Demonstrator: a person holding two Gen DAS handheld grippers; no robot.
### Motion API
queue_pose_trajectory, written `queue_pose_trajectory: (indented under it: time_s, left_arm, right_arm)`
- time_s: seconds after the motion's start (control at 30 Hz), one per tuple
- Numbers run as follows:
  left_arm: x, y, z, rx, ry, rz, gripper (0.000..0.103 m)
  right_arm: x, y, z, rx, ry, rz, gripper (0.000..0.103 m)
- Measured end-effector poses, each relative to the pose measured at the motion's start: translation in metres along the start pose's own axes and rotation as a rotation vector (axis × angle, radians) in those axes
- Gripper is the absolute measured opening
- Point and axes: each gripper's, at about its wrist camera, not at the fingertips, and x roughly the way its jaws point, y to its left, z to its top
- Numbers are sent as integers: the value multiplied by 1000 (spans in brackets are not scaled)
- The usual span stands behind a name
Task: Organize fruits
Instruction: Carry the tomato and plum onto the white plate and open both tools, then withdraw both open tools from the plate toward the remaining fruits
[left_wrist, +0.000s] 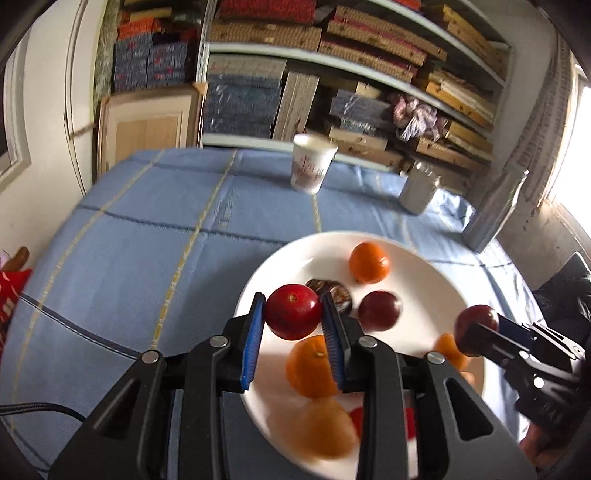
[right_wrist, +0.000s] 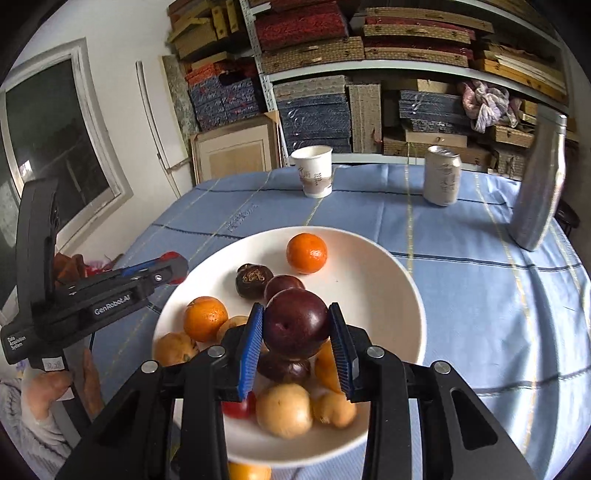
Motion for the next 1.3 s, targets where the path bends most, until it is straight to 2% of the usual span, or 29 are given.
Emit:
queue_pose_trajectory:
  time_s: [0.17,0.2,0.23,0.27,0.47,0.67,0.73,0.77,0.87,0.93,1.03,1.13,1.3]
  left_arm:
    - [24,3,-5,13,40,13,30]
    - [27,3,-5,7,44,7,30]
    - [28,3,-5,6,44,6,30]
    - [29,2,-5,7,43,9,30]
    - [16,-3,-6,20,25,7,34]
    - [-23,-4,-17,33,-26,12,47]
    - [-38,-1,-26,23,-42,14,56]
    - [-45,1,-31,16,-46,10,57]
    - [-61,2,-45,6,-51,-9,64]
    - [-72,-3,-57,20,-61,-14,78]
    - [-86,-18,-81,76,-65,-19,89]
    - [-92,-35,-104,144,-53,-15,93]
    - [-91,-61,-131,251,-21,-6,94]
  right_arm:
    - [26,5,-5,-29,30,-30,38]
    - [22,6,-3,-41,9,-27,41]
    - [19,7,-3,-49,-5,-31,55]
    - [13,7,-2,-49,-26,-33,58]
    - [-23,6,7,-26,-102,12,58]
    - [-76,3,9,14,-183,68,59]
    - [-92,-1,3,37,-199,79,62]
    - [-97,-4,-1,45,-202,80,63]
    - [-113,-18,-23,88,-211,76,66]
    - [-119,-31,-39,120,-204,78,67]
    - [-125,-51,-69,152,-187,39,73]
    - [-128,-66,-91,195,-161,2,76]
    - [-136,-79,-102,245,-173,-10,85]
